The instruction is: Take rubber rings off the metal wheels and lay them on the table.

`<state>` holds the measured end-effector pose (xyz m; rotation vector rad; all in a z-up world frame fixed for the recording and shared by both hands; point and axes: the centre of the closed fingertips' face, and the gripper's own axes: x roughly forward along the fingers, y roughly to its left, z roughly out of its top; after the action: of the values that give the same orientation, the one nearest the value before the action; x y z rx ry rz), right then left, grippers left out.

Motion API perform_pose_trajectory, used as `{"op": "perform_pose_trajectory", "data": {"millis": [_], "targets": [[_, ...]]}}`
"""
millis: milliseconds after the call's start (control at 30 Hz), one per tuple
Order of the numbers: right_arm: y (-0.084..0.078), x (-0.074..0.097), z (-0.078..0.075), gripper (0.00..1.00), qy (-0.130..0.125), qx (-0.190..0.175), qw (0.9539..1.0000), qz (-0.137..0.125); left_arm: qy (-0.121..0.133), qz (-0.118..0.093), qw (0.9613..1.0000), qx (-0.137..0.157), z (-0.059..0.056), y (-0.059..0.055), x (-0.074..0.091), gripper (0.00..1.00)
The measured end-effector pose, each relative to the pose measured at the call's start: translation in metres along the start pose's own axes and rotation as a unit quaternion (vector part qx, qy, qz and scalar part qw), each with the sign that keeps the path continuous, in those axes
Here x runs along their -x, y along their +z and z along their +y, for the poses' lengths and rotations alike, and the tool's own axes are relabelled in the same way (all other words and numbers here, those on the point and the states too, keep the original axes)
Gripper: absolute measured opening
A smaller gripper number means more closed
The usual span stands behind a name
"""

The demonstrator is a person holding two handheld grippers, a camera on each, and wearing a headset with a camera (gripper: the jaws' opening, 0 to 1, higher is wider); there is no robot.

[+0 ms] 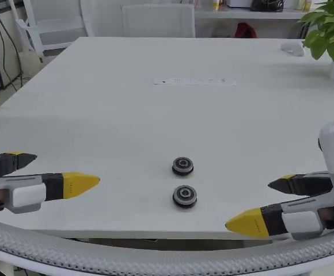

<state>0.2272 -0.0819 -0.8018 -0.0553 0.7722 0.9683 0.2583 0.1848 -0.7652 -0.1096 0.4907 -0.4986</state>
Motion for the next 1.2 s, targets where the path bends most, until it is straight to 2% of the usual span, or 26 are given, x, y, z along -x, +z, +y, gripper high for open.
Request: {"op": "perform_pose_trajectory", "data": {"millis": [867, 1200], "targets": [[0.0026, 0.0022, -0.0011, 0.94, -0.004, -0.001, 0.9999, -0.013, 0.01, 0.018, 0.9998, -0.003, 0.0003, -0.005, -0.0004, 1.0], [0.0044, 0.003, -0.0018, 0.93, -0.006, -0.001, 0.9998, -0.021, 0.014, 0.012, 0.9998, 0.004, 0.001, -0.0041, 0.0004, 0.99]]}}
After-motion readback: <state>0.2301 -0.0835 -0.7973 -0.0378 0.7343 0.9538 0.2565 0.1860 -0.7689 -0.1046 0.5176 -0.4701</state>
